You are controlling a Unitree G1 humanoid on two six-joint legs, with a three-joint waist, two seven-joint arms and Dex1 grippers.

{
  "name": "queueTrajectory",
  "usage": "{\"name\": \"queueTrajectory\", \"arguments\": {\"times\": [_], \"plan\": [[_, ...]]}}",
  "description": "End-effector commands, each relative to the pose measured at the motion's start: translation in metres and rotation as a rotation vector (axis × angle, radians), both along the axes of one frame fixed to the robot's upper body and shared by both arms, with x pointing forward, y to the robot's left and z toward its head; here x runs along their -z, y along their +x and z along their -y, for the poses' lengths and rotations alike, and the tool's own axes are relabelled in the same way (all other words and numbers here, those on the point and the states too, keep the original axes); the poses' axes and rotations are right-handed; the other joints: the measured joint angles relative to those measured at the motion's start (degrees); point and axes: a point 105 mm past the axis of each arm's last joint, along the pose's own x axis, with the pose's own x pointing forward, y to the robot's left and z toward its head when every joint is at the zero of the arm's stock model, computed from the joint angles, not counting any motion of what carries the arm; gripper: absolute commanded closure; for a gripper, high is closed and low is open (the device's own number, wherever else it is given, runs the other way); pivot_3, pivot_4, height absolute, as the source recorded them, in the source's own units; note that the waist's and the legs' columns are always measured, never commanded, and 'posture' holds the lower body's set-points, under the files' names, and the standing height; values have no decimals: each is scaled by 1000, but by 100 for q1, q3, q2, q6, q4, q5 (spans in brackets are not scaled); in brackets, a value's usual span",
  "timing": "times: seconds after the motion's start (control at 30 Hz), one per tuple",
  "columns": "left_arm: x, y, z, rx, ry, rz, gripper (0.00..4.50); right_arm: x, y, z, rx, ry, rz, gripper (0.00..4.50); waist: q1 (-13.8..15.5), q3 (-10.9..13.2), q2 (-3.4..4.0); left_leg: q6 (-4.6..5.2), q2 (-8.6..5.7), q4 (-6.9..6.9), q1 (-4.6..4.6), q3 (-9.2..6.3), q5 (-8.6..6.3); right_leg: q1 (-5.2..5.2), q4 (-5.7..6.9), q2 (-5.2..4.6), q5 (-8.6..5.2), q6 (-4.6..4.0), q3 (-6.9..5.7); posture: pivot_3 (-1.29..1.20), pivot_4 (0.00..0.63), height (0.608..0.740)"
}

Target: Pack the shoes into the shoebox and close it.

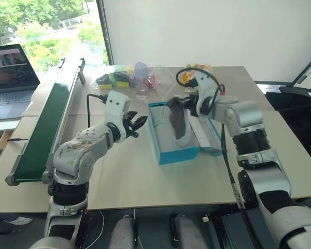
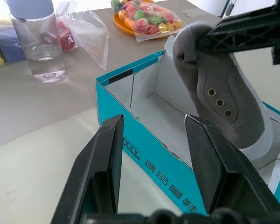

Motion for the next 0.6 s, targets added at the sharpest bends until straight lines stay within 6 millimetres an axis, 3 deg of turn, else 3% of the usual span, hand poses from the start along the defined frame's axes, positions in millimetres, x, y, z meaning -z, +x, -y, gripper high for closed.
{"name": "queueTrajectory", "arguments": {"times": [0.03,0.23,0.33,0.4,0.6], "plan": [[-12,-4,-1,-21,-5,70,2282,-4,12,-6,-18,-60,74,4021,0,0,0,0,0,0,0,1,0,0,0,0,1,1,1,0,150,740],[-12,-8,2,-22,-3,76,2282,29,22,-11,-26,-187,70,4021,-2,0,0,0,0,0,0,0,0,1,-2,2,20,32,1,0,150,740],[-13,-9,0,-33,2,79,2282,33,26,-11,-17,-205,82,4021,-10,0,0,0,0,0,0,0,0,2,-3,1,21,33,1,0,150,740],[-12,-9,0,-34,4,78,2226,31,27,-13,-17,-202,92,3043,-10,0,0,0,0,1,2,-1,0,3,-2,1,21,33,0,0,150,740],[-15,-8,1,-32,3,81,2226,17,29,-22,-30,-197,148,1100,-6,0,0,-5,0,1,4,-2,-3,4,1,1,22,33,0,0,150,740]]}}
